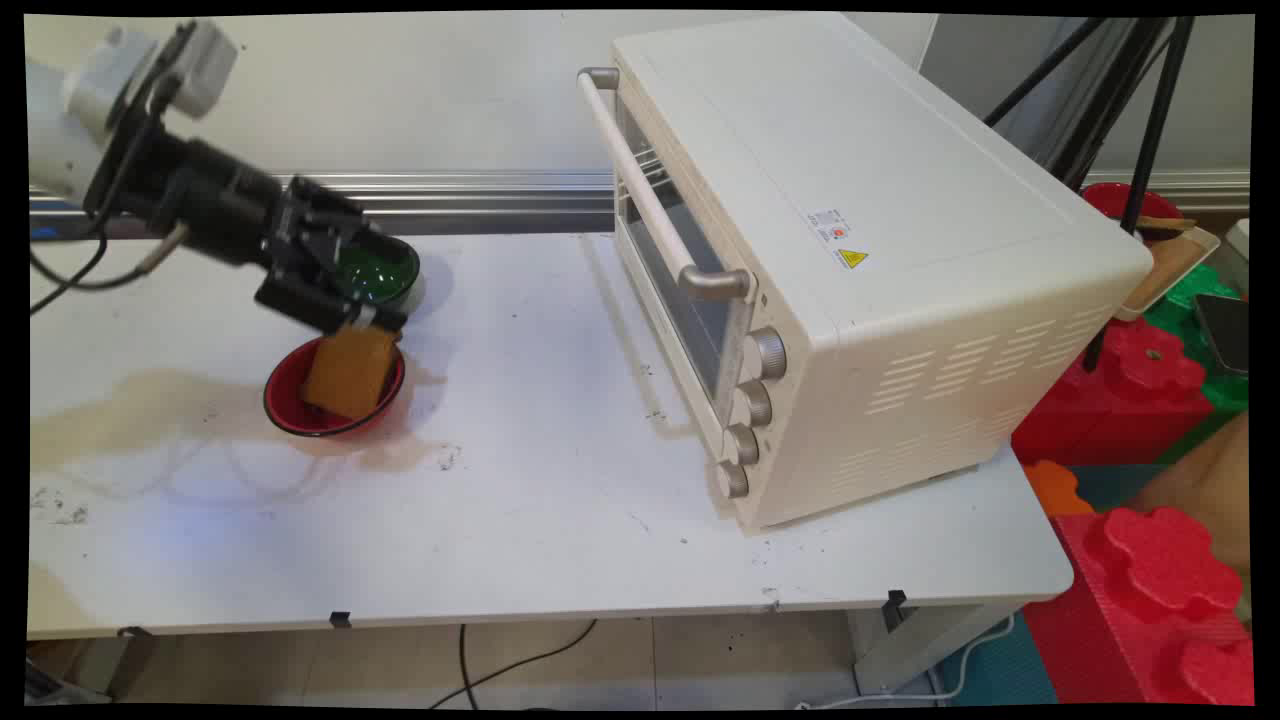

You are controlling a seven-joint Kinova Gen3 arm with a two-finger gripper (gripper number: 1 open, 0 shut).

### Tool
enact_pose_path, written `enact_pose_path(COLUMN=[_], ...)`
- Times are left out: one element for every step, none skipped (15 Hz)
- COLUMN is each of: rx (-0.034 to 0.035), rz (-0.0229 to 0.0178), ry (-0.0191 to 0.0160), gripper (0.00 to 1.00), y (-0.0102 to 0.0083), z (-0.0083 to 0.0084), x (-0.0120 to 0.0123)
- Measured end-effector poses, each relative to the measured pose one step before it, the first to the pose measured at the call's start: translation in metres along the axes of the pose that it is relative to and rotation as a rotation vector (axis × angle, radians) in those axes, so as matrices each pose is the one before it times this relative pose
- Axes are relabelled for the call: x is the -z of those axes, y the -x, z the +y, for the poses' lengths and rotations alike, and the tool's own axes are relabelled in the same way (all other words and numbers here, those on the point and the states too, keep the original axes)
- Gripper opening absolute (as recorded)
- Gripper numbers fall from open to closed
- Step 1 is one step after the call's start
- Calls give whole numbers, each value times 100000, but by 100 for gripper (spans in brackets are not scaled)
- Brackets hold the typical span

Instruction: Open the oven

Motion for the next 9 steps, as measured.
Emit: enact_pose_path(rx=[553,350,315,340,266,504,277,247,135], rz=[1964,1619,1875,1931,1038,1305,1107,868,629], ry=[-838,-610,-623,-697,-493,-847,-580,-484,-267], gripper=[100,100,100,100,100,100,100,100,100], y=[-935,-854,-1040,-1132,-656,-823,-864,-683,-580], z=[-179,-168,-196,-229,-121,-123,-142,-95,-67], x=[255,132,83,13,-32,-28,-242,-235,-284])
